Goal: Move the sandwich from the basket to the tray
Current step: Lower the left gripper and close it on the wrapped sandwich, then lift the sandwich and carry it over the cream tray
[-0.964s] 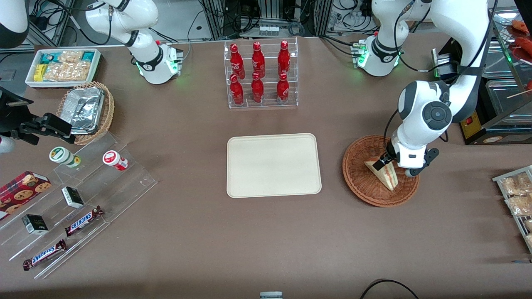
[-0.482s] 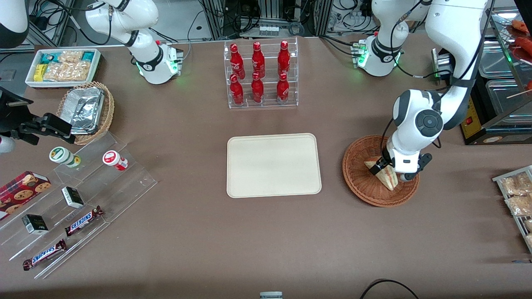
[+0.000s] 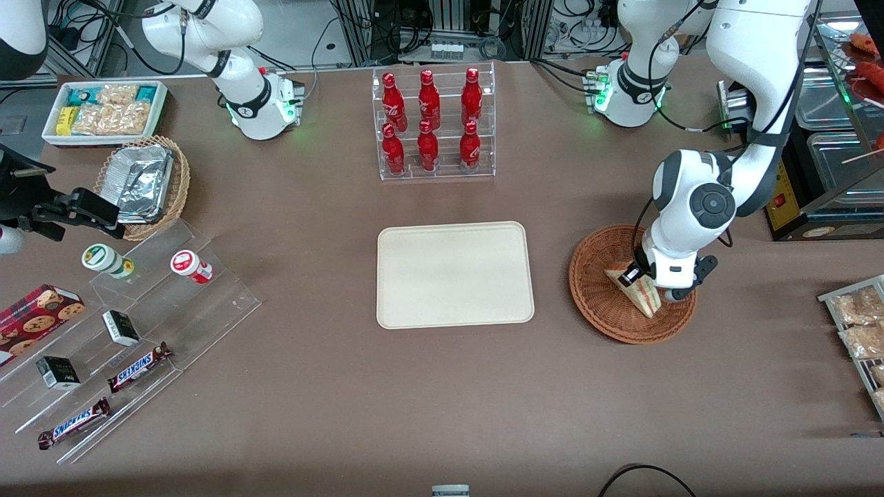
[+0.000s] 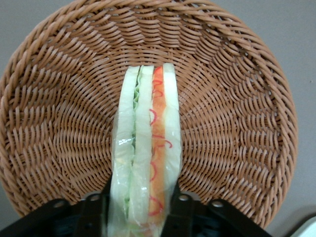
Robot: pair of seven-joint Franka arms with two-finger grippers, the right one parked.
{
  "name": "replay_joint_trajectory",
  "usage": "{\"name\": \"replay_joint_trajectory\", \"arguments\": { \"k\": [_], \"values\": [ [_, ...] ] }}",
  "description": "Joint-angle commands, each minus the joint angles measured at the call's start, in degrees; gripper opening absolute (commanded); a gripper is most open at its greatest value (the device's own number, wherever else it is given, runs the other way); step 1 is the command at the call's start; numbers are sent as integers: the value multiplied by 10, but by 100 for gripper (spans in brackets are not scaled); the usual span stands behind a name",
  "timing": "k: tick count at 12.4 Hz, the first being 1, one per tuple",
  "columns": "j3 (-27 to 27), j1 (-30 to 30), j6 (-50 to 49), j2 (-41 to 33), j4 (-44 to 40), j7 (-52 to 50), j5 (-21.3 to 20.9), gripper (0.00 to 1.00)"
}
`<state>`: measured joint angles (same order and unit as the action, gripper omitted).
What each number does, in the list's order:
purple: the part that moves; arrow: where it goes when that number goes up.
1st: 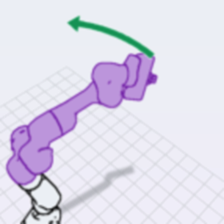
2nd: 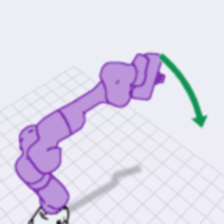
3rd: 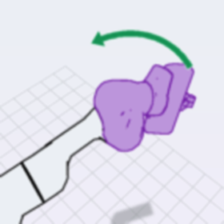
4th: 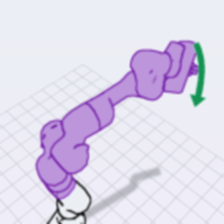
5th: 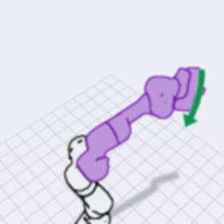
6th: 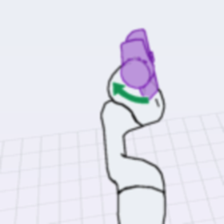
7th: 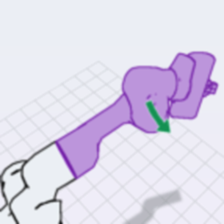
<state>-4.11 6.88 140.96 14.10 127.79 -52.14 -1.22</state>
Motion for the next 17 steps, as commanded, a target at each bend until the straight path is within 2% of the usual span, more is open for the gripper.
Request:
{"name": "replay_joint_trajectory", "arguments": {
  "k": [1,4,7,13,15,17],
  "values": [
    [2,5,-59,-28,-21,-10,-12,12],
    [2,26,-180,-19,-115,-7,-13,11],
    [1,74,-286,21,-215,40,-27,8],
    [-1,188,-334,138,-349,106,-17,9],
    [-1,216,-350,181,-401,103,29,9],
    [-1,243,-351,217,-438,89,50,9]
  ]
}}
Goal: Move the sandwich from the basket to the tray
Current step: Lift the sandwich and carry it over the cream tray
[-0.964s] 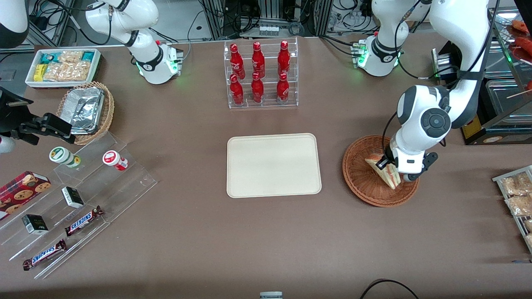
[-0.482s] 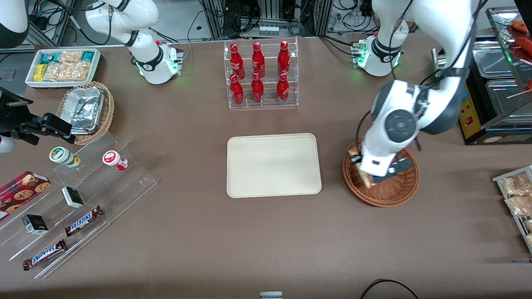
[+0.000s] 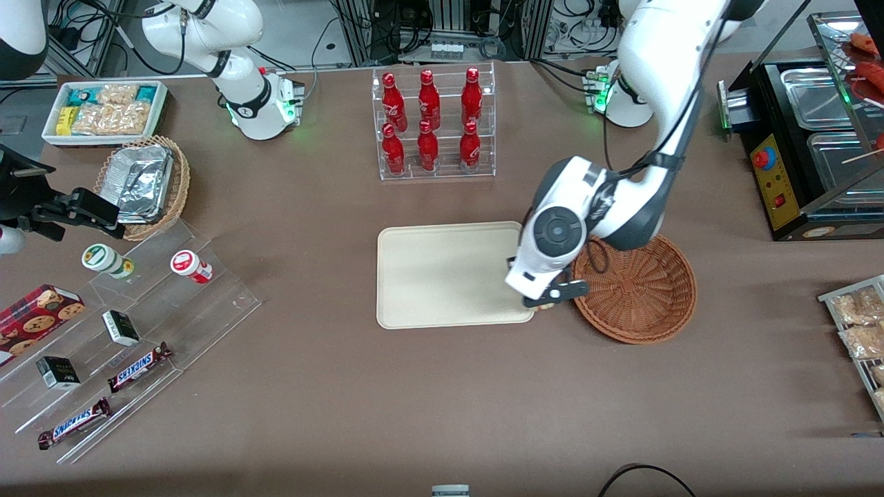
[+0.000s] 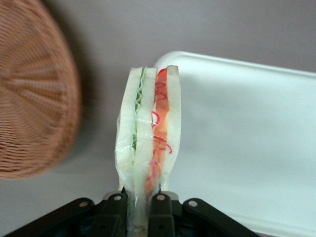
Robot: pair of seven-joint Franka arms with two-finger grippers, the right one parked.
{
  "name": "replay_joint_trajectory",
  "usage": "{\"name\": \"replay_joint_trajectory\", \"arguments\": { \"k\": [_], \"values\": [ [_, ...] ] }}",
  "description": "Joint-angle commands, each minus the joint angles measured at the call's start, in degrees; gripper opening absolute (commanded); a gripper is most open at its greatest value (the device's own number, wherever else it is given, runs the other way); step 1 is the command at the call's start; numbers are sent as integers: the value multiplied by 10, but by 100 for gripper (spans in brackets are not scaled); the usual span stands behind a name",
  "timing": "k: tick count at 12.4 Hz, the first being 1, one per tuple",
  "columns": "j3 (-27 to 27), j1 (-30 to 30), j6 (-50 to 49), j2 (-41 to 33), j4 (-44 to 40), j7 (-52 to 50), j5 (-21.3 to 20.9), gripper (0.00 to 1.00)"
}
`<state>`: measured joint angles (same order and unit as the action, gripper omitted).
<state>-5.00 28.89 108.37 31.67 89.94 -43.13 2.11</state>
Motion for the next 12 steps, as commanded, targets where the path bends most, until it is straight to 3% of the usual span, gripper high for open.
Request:
{"name": "replay_joint_trajectory", "arguments": {
  "k": [1,7,12],
  "values": [
    [8,41,-22,52,-70,-21,16,8],
    [3,84,56,105,-100,-91,22,8],
    [-19,85,99,118,-102,-122,22,8]
  ]
}}
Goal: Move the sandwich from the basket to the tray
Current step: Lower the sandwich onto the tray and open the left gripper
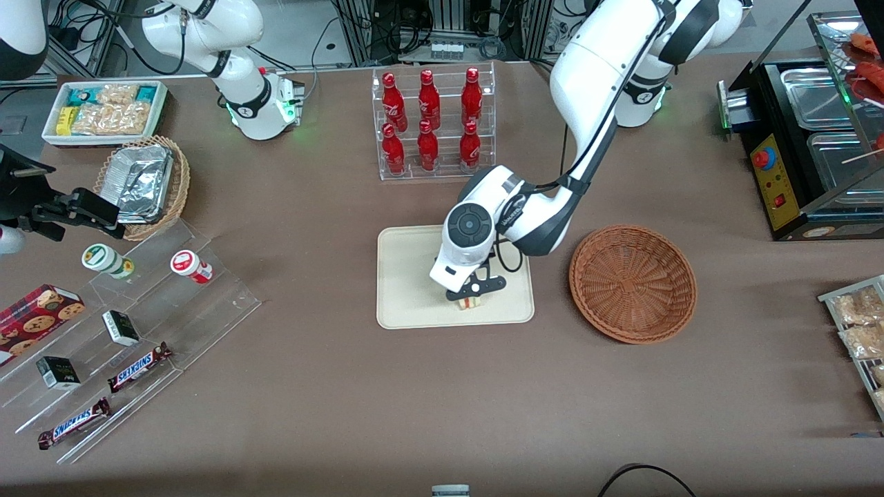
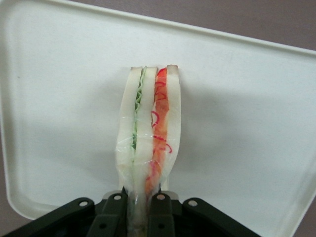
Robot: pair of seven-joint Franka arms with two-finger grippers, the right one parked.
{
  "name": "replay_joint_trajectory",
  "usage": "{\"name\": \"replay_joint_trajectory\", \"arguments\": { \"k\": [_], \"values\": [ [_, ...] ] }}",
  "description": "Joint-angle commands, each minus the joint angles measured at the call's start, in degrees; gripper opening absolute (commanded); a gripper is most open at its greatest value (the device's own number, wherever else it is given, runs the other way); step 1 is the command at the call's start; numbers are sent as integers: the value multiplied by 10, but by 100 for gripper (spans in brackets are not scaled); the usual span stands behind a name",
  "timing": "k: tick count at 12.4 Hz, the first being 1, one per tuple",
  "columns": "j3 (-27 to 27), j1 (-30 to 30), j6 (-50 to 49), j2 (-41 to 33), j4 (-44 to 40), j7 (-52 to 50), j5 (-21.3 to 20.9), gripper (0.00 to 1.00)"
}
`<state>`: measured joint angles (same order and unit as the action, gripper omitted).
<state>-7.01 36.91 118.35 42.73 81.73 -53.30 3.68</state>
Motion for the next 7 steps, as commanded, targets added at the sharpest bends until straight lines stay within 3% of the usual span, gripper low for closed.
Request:
{"name": "replay_joint_trajectory", "arguments": {
  "k": [1,5,6,7],
  "values": [
    [-6,5,0,7,-20,-24,6,8],
    [-10,5,6,10,-15,-23,12,11],
    [-10,4,7,12,-15,-21,12,16],
    [-10,4,7,17,-15,-21,13,36]
  ]
}}
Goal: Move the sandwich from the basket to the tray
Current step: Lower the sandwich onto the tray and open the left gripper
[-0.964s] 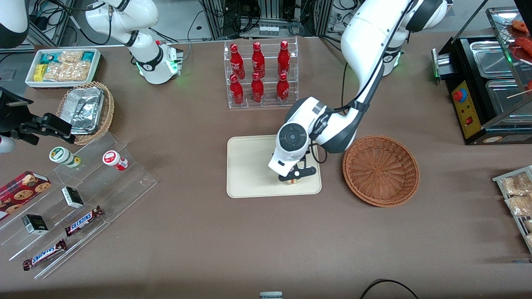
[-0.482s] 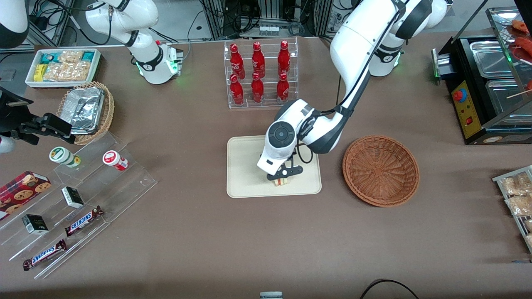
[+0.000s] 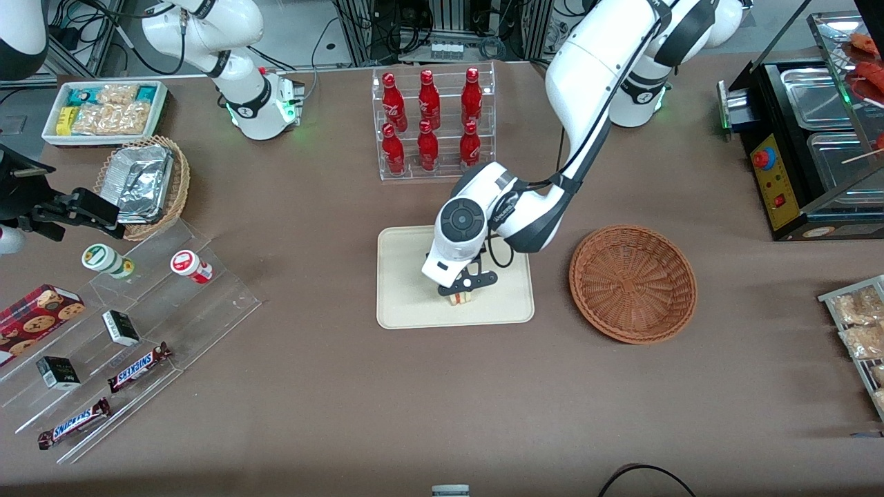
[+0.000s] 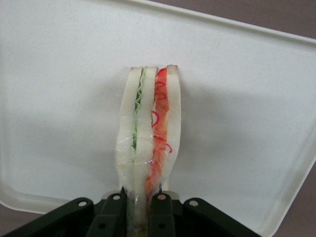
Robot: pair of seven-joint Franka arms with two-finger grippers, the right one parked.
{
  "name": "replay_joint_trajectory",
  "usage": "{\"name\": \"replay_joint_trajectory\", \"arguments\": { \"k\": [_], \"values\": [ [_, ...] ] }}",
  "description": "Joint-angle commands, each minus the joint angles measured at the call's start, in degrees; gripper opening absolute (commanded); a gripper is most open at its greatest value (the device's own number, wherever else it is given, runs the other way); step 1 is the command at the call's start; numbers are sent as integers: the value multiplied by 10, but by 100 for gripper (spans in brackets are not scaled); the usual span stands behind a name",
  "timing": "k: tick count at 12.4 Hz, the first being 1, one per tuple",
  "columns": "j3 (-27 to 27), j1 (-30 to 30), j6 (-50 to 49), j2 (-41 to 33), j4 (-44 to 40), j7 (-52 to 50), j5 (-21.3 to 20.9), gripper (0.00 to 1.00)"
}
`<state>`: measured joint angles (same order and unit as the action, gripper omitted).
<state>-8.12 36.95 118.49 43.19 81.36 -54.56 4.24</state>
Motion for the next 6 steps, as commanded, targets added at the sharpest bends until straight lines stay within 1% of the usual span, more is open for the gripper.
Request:
{"name": "replay_joint_trajectory", "arguments": {
  "k": [1,2,6],
  "values": [
    [1,3,6,14,-11,-11,8,84],
    [1,4,6,13,-11,-12,7,100],
    [1,1,-11,-8,-22,-19,8,100]
  ]
}}
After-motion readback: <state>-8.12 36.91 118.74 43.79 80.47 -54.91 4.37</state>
